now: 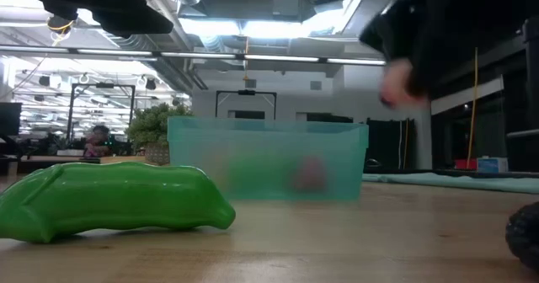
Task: Pick and placing Produce into tupperware
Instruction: Put the peach into the bin
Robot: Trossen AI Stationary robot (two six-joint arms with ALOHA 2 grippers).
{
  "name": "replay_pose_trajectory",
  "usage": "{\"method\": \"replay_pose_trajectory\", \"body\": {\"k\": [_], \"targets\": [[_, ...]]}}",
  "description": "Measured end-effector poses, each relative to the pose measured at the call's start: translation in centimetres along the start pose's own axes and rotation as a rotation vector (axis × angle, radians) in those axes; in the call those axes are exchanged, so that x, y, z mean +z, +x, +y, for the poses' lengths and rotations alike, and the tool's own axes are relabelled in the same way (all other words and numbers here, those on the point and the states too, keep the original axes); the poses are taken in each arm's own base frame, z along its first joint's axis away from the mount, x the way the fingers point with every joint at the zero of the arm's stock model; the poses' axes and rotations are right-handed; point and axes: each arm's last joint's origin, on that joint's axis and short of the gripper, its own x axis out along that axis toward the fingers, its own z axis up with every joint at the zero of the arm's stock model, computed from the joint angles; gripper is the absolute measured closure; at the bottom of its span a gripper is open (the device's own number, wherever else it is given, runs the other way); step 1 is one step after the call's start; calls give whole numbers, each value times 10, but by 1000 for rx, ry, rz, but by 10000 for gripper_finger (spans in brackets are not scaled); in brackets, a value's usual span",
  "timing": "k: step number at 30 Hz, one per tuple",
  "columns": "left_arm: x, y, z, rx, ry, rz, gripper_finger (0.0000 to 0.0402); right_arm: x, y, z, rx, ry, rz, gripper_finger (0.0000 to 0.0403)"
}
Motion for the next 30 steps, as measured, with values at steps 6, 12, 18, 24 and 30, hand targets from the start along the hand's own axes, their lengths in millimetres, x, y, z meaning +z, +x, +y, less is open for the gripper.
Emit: {"method": "replay_pose_trajectory", "body": {"k": [6, 12, 18, 24, 30], "targets": [[0, 0, 0, 0, 1, 1, 154, 10, -36, -12, 19, -20, -105, 254], [0, 0, 0, 0, 0, 2, 154, 6, -54, -30, -4, -36, -211, 254], [0, 0, 0, 0, 1, 2, 154, -27, -45, -54, 37, 34, -406, 254], [1, 2, 3, 12, -7, -1, 154, -50, -42, -71, 62, 41, -612, 254], [2, 4, 7, 27, -6, -4, 154, -56, -38, -85, 43, 19, -729, 254]]}}
